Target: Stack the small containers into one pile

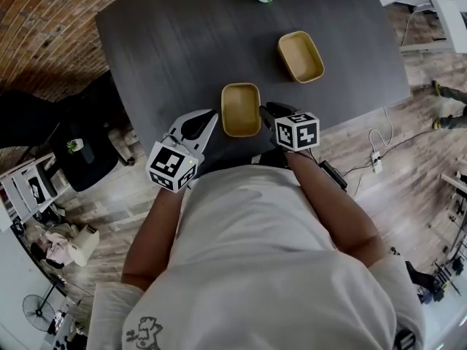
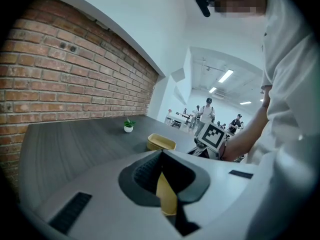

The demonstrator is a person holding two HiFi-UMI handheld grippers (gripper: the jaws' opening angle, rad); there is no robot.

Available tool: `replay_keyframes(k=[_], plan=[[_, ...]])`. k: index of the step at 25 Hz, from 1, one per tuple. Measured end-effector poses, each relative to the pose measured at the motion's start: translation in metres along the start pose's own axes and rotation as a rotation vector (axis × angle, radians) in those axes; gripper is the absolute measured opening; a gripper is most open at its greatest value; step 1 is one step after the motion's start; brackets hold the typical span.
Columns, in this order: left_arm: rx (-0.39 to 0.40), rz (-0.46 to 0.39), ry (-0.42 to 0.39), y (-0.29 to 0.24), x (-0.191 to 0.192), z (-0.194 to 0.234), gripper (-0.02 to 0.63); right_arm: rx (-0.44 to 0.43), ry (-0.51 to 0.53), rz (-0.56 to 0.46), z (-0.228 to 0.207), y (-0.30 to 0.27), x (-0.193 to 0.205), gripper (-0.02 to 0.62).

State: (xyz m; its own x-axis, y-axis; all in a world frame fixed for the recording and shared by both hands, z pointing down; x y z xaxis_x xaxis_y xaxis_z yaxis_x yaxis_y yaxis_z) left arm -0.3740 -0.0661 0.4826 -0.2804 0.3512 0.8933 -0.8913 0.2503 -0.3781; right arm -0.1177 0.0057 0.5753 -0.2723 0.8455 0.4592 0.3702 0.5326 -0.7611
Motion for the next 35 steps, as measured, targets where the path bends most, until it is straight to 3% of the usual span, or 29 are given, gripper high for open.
replay_keyframes(k=[14,23,35], plan=[[0.004,0.032,0.021,-0.002,0.016,-0.001,0.011,-0.022,-0.107,0.097,-0.012,-0.031,0.018,0.1],[-0.023,0.026,0.031,0.009,0.019,-0.01,0.011,-0.054,-0.149,0.108,-0.012,-0.035,0.022,0.043],[-0.057,0.0,0.031,0.023,0.018,-0.02,0.011,-0.076,-0.088,0.065,-0.002,-0.016,0.007,0.02]])
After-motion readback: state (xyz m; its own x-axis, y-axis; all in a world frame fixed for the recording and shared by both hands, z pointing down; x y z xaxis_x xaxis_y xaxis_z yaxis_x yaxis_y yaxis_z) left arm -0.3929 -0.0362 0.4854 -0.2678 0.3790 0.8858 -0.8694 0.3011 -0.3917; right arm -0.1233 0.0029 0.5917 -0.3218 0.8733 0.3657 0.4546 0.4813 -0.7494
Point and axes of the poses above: the fingertips, and each gripper's own axes: y backward along the fingers, z to its left, x out of its underside, the point moved 10 cm from there along y, backward along the fingers, and after that the axes turned 4 degrees about -y, right-handed, at the moved point
